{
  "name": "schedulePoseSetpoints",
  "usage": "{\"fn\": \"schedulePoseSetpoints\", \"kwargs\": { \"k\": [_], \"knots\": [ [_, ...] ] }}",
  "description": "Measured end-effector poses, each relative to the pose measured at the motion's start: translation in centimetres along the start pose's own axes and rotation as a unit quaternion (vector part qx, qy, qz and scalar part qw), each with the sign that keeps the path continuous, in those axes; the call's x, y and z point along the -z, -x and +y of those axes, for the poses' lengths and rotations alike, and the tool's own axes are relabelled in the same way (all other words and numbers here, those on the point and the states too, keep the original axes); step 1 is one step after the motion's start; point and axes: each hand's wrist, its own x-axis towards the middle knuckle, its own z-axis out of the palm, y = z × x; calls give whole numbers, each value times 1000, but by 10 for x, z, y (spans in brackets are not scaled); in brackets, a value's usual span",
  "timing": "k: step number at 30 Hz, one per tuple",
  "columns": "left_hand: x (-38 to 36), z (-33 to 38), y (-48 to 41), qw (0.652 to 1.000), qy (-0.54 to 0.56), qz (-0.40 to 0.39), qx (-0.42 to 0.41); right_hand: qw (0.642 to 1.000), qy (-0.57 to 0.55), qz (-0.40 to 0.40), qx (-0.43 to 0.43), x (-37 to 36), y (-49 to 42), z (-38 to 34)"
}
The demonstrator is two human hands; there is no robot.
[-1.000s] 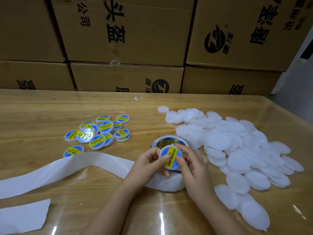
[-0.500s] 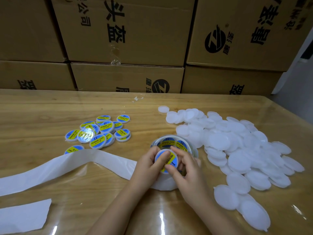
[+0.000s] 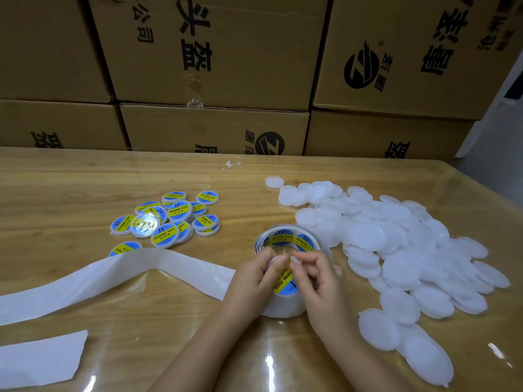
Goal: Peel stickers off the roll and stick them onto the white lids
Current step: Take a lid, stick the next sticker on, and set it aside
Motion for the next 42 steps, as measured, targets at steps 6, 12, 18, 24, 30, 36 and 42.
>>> {"fn": "schedulePoseSetpoints", "kwargs": {
  "k": [6, 12, 18, 24, 30, 36, 42],
  "knots": [
    [4, 1, -1, 1000, -8, -2, 8, 997, 68, -34, 25, 3, 1, 0],
    [3, 1, 0, 1000, -25, -9, 1, 997, 55, -12, 49, 2, 1, 0],
    [1, -2, 0, 999, -32, 7, 5, 997, 58, -10, 49, 4, 0, -3],
    [4, -6, -3, 998, 13, 39, 41, 994, 80, -31, 71, -2, 1, -8],
    [3, 0, 0, 999, 24, 24, 6, 996, 63, -2, 58, 1, 3, -4],
    [2, 12, 6, 998, -20, -48, -44, 1000, 2, 24, -8, 3, 2, 0],
    [3, 12, 6, 994, -76, -33, -70, 999, -39, 16, 10, 4, 2, -5]
  ]
}}
